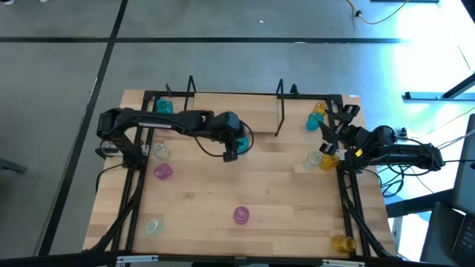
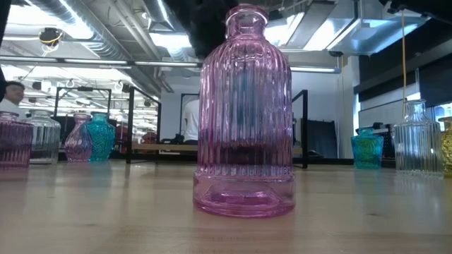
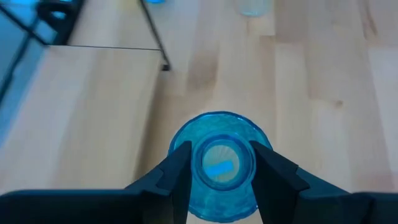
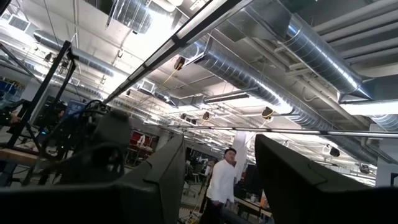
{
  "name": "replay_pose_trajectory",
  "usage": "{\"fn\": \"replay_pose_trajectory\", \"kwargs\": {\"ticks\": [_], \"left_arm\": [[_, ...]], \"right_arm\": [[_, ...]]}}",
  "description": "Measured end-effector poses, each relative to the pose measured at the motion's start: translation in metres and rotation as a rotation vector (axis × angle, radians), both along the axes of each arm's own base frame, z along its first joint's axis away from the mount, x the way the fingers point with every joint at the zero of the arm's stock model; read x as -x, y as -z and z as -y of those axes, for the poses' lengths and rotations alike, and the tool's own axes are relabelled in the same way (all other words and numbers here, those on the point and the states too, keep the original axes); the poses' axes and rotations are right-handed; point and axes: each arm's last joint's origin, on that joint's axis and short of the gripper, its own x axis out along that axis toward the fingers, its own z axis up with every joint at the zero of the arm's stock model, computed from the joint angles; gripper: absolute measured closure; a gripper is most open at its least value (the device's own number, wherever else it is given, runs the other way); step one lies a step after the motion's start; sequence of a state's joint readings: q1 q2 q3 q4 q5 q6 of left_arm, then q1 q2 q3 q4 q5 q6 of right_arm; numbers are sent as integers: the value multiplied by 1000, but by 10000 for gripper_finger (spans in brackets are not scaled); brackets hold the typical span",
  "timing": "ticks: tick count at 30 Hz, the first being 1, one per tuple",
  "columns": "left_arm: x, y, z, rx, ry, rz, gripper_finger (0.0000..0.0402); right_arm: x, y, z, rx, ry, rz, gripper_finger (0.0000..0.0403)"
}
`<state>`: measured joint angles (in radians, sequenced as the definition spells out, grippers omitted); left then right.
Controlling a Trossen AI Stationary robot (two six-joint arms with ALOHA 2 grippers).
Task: Sort vases onto shelf
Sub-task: Put the middle blue vase on the shelf
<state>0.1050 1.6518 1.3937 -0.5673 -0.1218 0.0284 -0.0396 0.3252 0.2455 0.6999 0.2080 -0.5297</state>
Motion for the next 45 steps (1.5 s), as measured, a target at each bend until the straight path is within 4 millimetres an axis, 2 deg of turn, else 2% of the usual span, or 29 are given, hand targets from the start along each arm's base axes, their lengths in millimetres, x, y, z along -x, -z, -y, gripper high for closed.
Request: {"fn": "replay_pose_trajectory", "kwargs": {"ticks": [6, 12, 31, 45], "left_arm": [[23, -23, -10, -45, -73, 11, 272], [38, -32, -33, -64, -164, 3, 272], [80, -23, -134, -79, -455, -97, 272], [84, 7, -174, -51, -566, -177, 272]], "right_arm": [[0, 0, 0, 0, 0, 1, 223], [0, 0, 0, 0, 0, 1, 223], [0, 0, 0, 0, 0, 1, 223], [0, 0, 0, 0, 0, 0, 223]]}}
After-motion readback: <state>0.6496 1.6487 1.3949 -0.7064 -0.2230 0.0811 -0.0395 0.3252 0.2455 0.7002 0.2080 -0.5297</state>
